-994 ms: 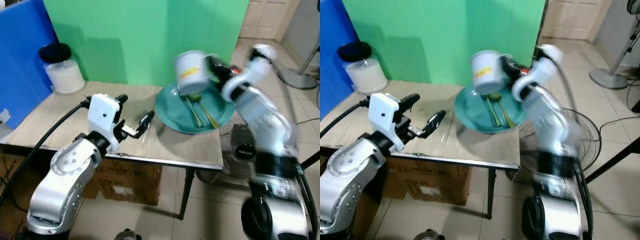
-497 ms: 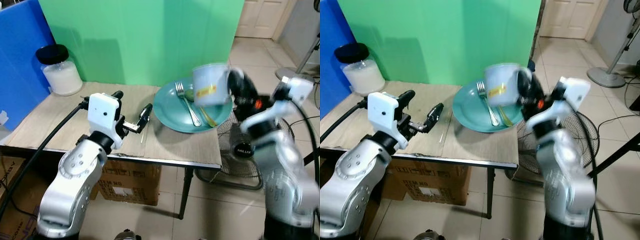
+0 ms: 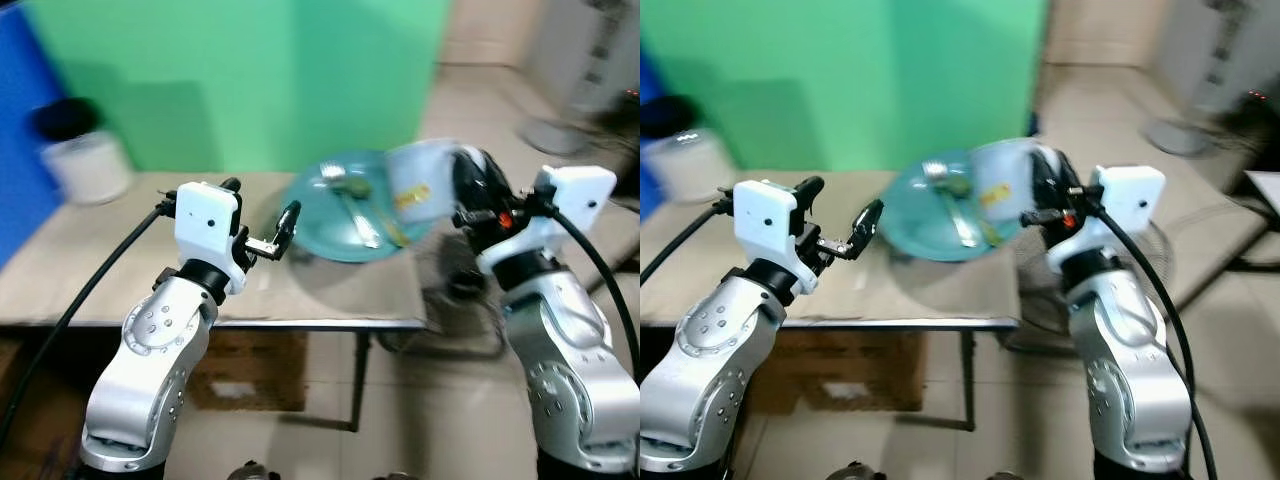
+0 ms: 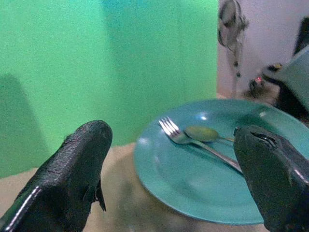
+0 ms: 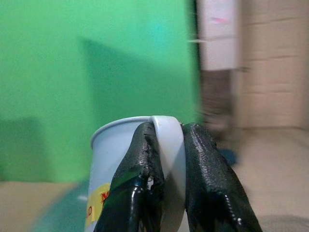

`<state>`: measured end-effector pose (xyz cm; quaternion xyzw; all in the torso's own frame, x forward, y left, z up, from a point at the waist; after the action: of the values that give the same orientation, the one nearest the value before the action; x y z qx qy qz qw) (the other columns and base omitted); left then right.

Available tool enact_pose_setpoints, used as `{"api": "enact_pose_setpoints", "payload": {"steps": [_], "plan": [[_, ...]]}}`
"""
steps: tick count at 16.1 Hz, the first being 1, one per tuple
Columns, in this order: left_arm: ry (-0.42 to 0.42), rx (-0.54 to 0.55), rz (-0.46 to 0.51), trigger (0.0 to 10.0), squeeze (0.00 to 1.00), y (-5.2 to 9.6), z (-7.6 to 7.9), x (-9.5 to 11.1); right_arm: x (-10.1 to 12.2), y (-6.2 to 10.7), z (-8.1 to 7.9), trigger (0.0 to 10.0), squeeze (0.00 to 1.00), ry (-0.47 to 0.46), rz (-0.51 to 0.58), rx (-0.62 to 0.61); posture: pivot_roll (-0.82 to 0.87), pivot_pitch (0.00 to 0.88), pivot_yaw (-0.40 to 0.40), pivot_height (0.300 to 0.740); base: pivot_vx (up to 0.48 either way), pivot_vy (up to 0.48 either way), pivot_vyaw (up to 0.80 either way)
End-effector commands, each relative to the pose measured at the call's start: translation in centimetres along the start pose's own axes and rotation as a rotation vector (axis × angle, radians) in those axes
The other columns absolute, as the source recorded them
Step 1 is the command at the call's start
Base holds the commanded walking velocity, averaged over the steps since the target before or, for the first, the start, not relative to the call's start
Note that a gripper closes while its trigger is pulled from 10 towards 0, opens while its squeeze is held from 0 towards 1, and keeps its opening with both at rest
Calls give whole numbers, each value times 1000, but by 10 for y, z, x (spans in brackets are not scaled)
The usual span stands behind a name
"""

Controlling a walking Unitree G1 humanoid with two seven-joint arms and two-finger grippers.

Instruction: Setting the table

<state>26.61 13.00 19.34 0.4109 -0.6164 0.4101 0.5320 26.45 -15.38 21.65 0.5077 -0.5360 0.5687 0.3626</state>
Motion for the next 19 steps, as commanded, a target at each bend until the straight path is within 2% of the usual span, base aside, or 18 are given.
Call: {"api": "enact_pose_setpoints", "payload": {"steps": [1,3,4,5,6,9,13,15,19], "plan": [[-8,14,-33,10000,0,1,0,-5,4,2,0,10000,0,16,10,-18,64,0,44,740,0,0,-800],[-1,52,-51,10000,0,3,-5,-6,4,3,7,10000,0,18,16,-94,67,0,37,740,0,0,-800],[9,50,-52,10000,0,5,-7,-6,0,3,7,10000,0,-19,-15,-99,67,0,35,740,0,0,-800],[4,44,-52,10000,0,5,-6,-6,-1,3,6,10000,0,-32,-25,-96,67,0,35,740,0,0,-800],[-24,44,-43,10000,0,4,-5,-4,-2,3,12,10000,0,-40,-25,-157,69,0,26,740,0,0,-800],[-89,87,1,10000,0,3,-8,1,-1,0,12,10000,0,-67,-29,-136,71,0,25,740,0,0,-800],[-48,112,-11,10000,0,6,-14,1,-3,0,9,10000,0,-59,-77,-118,73,0,22,740,0,0,-800],[-21,150,-9,10000,0,6,-19,-2,-8,-3,7,10000,0,29,-117,-141,59,0,22,740,0,0,-800],[-32,152,-8,10000,0,6,-17,-2,-10,-2,8,10000,0,-3,-142,-111,69,0,13,740,0,0,-800]]}}
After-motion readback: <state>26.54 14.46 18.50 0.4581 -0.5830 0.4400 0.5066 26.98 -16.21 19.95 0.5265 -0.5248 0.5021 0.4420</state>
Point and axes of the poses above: a point about 5 cm out from each wrist's last joint towards the gripper, its own y axis pointing back from the gripper into the wrist, its own x axis along the axis of the wrist's last joint, z = x × y, the point moved 1 cm from there along -y, pointing out of the wrist towards the gripper
